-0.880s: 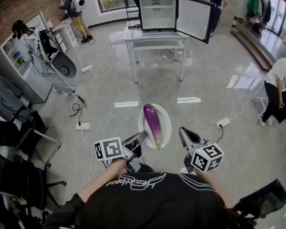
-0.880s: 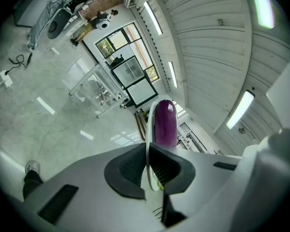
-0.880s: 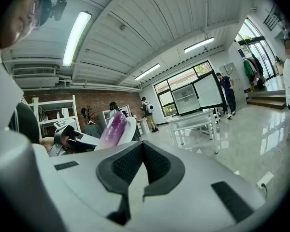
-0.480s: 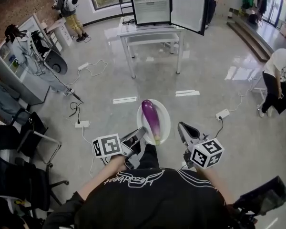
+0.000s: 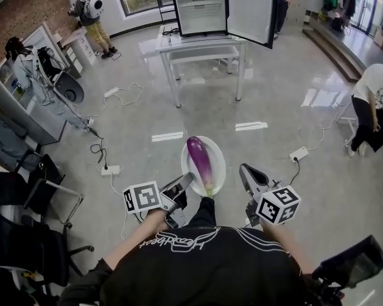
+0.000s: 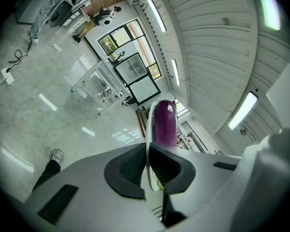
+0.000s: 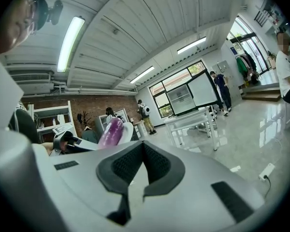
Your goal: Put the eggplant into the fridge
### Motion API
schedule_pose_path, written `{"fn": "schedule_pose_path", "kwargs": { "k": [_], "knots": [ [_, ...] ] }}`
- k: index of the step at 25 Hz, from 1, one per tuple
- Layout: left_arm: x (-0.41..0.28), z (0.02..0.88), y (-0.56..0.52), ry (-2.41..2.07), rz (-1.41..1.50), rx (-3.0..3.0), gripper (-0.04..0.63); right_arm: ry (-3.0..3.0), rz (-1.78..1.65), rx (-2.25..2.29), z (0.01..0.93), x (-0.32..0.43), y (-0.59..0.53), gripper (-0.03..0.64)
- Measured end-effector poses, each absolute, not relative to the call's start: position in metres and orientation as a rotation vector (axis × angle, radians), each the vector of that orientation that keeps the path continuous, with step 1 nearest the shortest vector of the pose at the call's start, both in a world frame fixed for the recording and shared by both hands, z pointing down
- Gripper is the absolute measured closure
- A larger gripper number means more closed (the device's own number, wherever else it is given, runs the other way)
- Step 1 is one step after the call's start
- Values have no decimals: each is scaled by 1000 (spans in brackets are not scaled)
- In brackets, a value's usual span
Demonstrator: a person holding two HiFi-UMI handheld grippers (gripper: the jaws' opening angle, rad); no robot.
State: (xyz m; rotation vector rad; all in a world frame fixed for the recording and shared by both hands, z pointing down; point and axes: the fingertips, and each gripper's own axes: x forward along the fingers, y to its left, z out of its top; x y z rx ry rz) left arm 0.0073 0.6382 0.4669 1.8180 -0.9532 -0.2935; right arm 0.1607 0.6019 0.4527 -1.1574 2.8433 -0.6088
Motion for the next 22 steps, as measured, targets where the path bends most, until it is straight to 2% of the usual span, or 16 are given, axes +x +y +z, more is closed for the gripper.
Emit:
{"fn": "schedule_pose_path", "kwargs": {
  "k": [13, 22],
  "knots": [
    [18, 467, 571, -914, -242, 1826, 572, 2817, -691, -1206, 467, 178, 547, 611],
    [-6, 487, 484, -897, -234, 1790, 572, 2849, -757, -1208, 489, 145, 466, 611]
  ]
}}
